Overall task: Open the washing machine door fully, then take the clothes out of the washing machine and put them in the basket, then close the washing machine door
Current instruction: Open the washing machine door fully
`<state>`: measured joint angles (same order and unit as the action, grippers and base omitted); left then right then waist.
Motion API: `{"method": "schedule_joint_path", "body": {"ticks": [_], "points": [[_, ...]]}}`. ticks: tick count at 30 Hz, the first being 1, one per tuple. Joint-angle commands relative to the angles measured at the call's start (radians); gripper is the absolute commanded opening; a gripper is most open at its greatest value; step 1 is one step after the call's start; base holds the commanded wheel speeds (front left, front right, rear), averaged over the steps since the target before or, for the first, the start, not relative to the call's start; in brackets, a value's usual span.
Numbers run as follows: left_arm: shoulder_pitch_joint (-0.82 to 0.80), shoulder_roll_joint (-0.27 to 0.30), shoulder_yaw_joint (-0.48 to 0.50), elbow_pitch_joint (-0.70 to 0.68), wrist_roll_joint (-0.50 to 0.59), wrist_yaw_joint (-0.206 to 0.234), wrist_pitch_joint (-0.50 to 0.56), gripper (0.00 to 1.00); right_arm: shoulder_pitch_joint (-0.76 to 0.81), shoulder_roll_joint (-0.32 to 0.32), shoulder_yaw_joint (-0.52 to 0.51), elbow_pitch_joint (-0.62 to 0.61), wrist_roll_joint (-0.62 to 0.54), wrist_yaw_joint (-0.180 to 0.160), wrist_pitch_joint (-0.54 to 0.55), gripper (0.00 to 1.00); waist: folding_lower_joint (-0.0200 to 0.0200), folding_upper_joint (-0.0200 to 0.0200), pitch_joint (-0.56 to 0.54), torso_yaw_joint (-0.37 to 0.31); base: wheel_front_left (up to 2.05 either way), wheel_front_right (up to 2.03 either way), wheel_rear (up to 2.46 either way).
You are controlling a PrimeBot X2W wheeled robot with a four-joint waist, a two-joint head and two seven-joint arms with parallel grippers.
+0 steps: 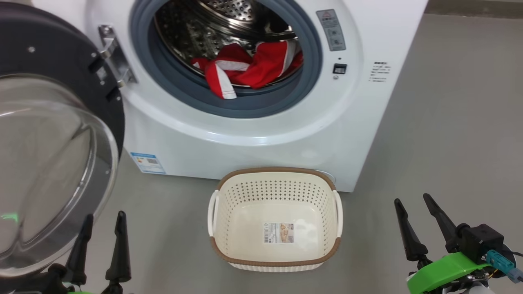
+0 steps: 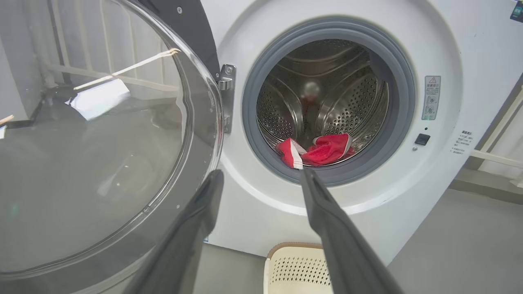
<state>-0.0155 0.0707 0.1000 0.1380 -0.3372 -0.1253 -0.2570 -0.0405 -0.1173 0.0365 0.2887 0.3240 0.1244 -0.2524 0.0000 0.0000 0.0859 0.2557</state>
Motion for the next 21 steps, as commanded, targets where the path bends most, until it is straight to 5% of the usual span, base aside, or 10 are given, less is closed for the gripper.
{"method": "schedule_joint_path", "body": {"ticks": [1,21], "points": [[-0.003,0.029,0.025,-0.030,-0.007,-0.005,-0.005,1.00,-0.004,-0.004,0.012,-0.030,0.004,0.006,-0.009,1.00,0.0000,0.0000,0.004,-0.032,0.00,0.00,0.00],[-0.014,0.044,-0.029,-0.045,-0.049,-0.005,-0.005,1.00,-0.032,0.000,-0.011,-0.055,-0.001,0.006,-0.009,1.00,0.0000,0.0000,0.052,-0.213,0.00,0.00,0.00]]}}
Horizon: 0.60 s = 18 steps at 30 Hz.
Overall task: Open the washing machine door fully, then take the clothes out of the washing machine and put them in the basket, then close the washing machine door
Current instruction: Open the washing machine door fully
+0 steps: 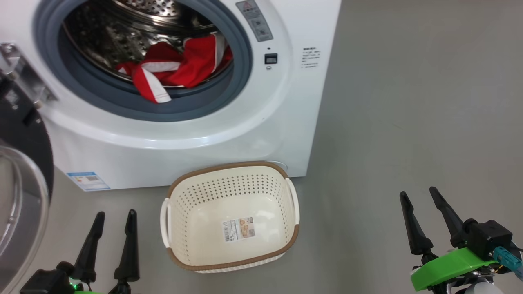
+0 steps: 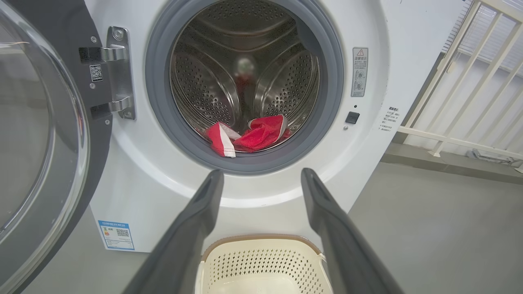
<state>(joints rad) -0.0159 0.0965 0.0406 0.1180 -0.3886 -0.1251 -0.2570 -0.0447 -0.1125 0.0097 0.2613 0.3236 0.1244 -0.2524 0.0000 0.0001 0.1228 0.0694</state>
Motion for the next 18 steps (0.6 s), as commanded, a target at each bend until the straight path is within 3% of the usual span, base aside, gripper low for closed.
{"method": "schedule_joint_path", "body": {"ticks": [1,18], "points": [[-0.014,0.019,0.030,-0.025,0.003,-0.006,-0.005,1.00,-0.030,-0.004,0.016,-0.028,0.000,0.006,-0.009,1.00,0.0000,-0.0001,0.016,-0.032,0.00,0.00,0.00],[-0.013,0.013,0.038,-0.017,0.007,-0.006,-0.005,1.00,-0.028,0.004,0.008,-0.030,0.000,0.006,-0.009,1.00,0.0000,-0.0001,0.006,-0.052,0.00,0.00,0.00]]}}
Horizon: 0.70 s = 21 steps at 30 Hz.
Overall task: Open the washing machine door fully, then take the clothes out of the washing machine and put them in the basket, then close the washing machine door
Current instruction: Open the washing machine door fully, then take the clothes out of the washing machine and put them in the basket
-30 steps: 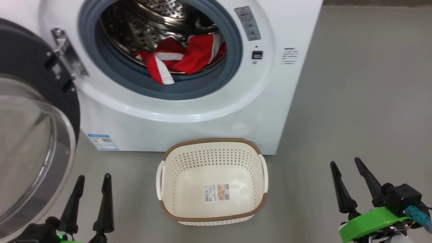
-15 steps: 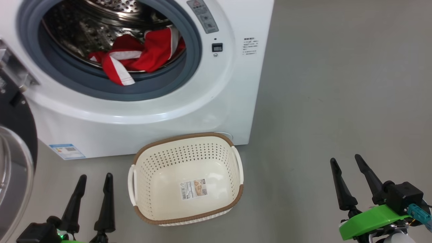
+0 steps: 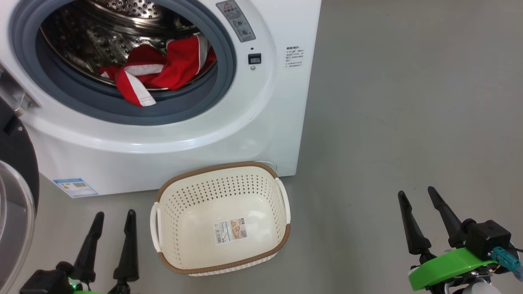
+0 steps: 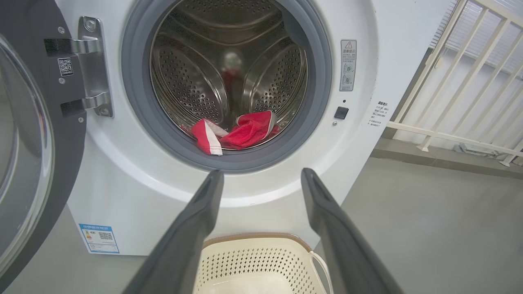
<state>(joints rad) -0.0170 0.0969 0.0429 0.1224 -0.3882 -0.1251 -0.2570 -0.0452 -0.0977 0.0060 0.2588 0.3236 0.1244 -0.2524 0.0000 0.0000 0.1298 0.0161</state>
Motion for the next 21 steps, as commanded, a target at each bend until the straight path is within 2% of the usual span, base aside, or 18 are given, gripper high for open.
{"method": "schedule_joint_path", "body": {"ticks": [1,12,21], "points": [[-0.012,0.013,0.035,-0.021,0.007,-0.006,-0.005,1.00,-0.027,-0.011,0.011,-0.028,0.000,0.006,-0.009,1.00,0.0000,0.0000,-0.001,0.002,0.00,0.00,0.00],[-0.013,0.023,0.034,-0.035,0.000,-0.006,-0.005,1.00,-0.030,-0.009,0.013,-0.028,-0.003,0.006,-0.009,1.00,0.0000,0.0000,-0.001,0.003,0.11,-0.11,0.00],[-0.020,0.031,0.027,-0.031,0.001,-0.006,-0.005,1.00,-0.030,-0.008,0.019,-0.026,-0.006,0.006,-0.009,1.00,0.0000,0.0000,0.003,0.002,1.06,-1.06,0.00]]}}
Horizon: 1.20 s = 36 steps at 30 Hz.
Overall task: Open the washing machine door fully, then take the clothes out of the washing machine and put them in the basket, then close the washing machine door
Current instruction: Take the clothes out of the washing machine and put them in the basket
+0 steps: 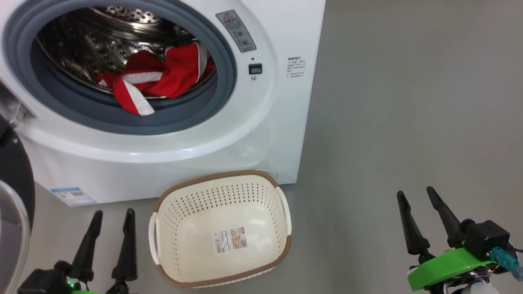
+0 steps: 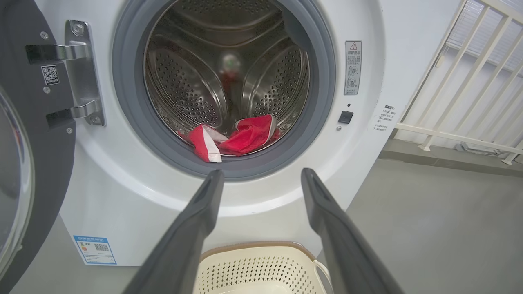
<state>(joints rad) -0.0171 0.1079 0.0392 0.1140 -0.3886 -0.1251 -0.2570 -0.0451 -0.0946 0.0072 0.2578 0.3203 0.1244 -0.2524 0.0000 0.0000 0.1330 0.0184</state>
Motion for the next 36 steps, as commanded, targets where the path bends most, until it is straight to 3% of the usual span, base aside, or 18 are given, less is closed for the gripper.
{"method": "schedule_joint_path", "body": {"ticks": [1,12,29,36], "points": [[-0.021,0.020,0.030,-0.022,0.002,-0.006,-0.005,1.00,-0.031,-0.011,0.018,-0.025,-0.003,0.006,-0.009,1.00,0.0000,0.0000,0.001,0.000,1.32,-1.32,0.00],[-0.029,0.018,0.038,-0.003,0.022,-0.006,-0.005,1.00,-0.030,-0.012,0.025,-0.021,0.001,0.006,-0.009,1.00,0.0000,0.0000,0.002,0.004,1.09,-1.09,0.00],[-0.048,0.018,0.037,0.021,0.034,-0.006,-0.005,1.00,-0.042,-0.009,0.026,-0.022,0.000,0.006,-0.009,1.00,0.0000,0.0000,0.027,-0.001,0.04,-0.04,0.00],[-0.153,0.041,0.009,0.112,0.055,-0.006,-0.005,1.00,-0.065,-0.003,0.031,-0.027,-0.001,0.006,-0.009,1.00,0.0000,0.0000,0.073,-0.018,0.00,0.00,0.00]]}}
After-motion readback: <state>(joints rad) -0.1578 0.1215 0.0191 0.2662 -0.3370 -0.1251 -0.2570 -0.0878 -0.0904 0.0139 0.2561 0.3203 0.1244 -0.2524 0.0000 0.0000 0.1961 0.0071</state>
